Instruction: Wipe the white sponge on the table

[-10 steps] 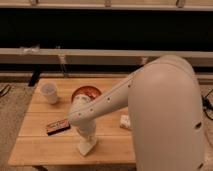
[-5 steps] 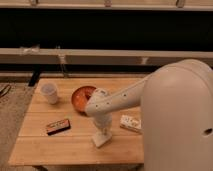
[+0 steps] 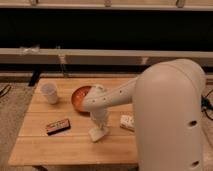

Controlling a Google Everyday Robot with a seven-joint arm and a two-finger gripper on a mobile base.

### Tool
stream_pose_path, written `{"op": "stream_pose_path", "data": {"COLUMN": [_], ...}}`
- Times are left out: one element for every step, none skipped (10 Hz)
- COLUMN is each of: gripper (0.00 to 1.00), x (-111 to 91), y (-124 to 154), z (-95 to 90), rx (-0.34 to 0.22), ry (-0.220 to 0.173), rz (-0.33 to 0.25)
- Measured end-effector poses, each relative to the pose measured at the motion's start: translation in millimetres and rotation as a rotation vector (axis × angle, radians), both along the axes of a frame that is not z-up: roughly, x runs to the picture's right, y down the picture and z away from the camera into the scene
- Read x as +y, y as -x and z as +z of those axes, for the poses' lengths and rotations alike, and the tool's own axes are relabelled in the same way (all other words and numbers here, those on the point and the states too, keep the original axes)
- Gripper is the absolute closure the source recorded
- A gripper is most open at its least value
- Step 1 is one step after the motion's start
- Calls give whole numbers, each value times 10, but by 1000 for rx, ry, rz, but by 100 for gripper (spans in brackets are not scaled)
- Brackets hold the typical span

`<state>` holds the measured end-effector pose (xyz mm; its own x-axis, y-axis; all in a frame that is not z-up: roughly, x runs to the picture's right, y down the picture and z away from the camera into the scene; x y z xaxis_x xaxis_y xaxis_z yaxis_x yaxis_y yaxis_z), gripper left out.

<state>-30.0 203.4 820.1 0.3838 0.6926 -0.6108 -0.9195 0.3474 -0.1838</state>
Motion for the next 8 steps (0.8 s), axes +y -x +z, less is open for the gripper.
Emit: {"op": "stream_pose_path", "data": {"gripper": [63,51,40,31,23,20,20,20], "x": [-48,-100,-132,-149,-156,-155,-138,-94], "y": [116,171,204,251,295,321,334,325], "z": [19,25,14,0,-19,-32,-47,-80], "rx": [-11,-20,-33,-50,-69,-83,-96,-113], "ry": [-5,-13,-18,-19,-18,-15,-12,-9], "rz": [2,3,-1,-7,-17,-25,-30,-28]}}
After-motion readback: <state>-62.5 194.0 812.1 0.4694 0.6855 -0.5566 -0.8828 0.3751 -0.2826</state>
